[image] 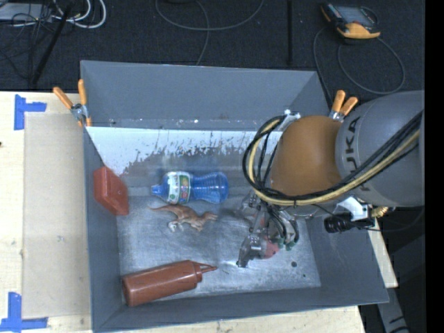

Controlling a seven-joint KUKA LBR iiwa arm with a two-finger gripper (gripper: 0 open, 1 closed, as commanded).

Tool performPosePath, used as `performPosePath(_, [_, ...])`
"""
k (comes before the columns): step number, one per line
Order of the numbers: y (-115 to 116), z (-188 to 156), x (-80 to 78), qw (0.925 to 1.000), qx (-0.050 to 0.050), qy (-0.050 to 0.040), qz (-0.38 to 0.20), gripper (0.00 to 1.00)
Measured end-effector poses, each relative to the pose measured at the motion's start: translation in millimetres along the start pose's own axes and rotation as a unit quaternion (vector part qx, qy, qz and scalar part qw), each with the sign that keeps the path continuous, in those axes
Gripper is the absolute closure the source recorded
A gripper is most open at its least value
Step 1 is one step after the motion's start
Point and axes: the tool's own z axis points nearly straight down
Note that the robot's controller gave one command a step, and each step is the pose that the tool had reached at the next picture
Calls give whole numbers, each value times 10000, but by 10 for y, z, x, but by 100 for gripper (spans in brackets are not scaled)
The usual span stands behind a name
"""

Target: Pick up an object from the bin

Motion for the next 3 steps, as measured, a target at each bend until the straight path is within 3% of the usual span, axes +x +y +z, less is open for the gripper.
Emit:
performPosePath(1, [-295, 295, 41, 10000, 24, 65, 46, 0])
performPosePath(3, [468, 405, 286, 9973, 6, 20, -729, 0])
